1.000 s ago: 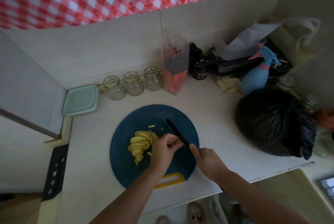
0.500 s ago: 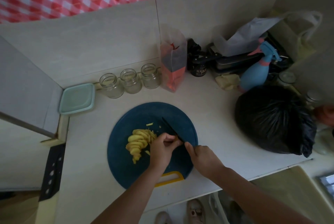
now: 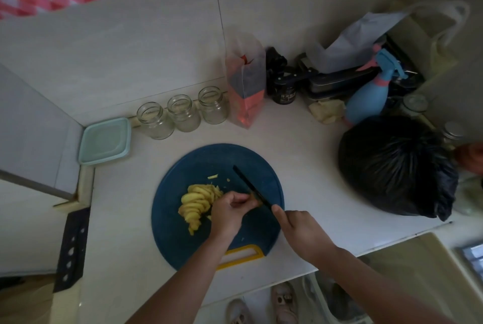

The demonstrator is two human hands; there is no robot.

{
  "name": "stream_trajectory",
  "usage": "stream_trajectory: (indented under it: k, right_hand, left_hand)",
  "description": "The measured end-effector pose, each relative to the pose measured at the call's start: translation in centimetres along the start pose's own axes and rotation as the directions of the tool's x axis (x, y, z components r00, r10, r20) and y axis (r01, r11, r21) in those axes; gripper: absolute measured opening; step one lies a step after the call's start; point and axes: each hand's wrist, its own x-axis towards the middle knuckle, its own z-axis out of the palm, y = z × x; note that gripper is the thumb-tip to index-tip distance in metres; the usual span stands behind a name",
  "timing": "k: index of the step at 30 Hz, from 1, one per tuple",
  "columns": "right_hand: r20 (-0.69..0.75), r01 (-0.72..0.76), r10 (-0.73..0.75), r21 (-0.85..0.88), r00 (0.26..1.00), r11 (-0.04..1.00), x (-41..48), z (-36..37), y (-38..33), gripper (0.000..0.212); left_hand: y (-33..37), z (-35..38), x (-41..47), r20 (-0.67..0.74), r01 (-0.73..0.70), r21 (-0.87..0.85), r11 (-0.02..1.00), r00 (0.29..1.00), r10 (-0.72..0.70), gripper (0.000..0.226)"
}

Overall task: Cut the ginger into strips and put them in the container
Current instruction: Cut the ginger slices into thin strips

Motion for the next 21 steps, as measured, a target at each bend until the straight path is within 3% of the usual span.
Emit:
stream_trajectory:
  k: [21]
  right_hand:
    - [-0.026,0.102,-0.110,-0.225,0.994,0.969,-0.94,0.71,0.78,0.073]
  left_hand:
    - [0.32,0.00,-0.42,-0.008,-0.012,0.020,1.000,1.000,0.012,0.017]
